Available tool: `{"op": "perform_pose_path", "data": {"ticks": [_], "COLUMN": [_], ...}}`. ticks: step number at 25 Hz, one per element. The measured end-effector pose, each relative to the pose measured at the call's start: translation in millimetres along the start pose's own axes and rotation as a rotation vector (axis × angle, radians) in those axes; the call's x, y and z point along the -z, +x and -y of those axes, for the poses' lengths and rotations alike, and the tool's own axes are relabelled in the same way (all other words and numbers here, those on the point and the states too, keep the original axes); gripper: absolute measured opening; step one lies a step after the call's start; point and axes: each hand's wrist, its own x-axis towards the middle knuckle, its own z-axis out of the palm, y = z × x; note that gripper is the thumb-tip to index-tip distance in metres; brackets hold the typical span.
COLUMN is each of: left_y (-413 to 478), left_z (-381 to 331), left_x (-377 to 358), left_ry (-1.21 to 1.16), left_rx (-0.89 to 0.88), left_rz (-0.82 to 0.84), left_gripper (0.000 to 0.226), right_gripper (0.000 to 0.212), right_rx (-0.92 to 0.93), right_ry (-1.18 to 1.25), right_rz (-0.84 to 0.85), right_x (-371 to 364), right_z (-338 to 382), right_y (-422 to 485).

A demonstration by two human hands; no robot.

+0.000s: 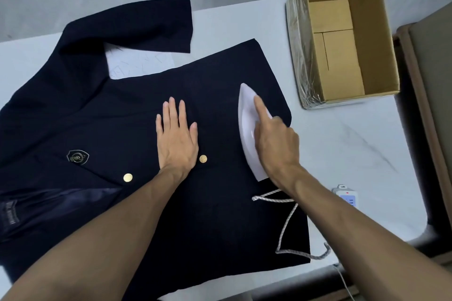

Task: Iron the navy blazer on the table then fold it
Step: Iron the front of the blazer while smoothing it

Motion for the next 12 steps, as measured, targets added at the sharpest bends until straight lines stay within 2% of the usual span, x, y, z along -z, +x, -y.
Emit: {"op": "perform_pose_path", "data": {"ticks": [8,12], "left_y": [-1.0,-1.2], "left_z": [0.1,-14.7], "left_x": [-0.4,10.6], "left_ry": [0.048,0.003], "left_rx": [-0.044,-0.002], "left_rz": [0.002,-0.016], "left_gripper": [0.054,0.055], "right_gripper": [0.056,0.056], "right_rx": [-0.104,-0.106], "right_ry": [0.030,0.039], "right_rz": [-0.053,-0.069], "right_x": [18.1,17.5], "right_z": [-42.8,-46.6], "right_y": [23.5,24.5]}}
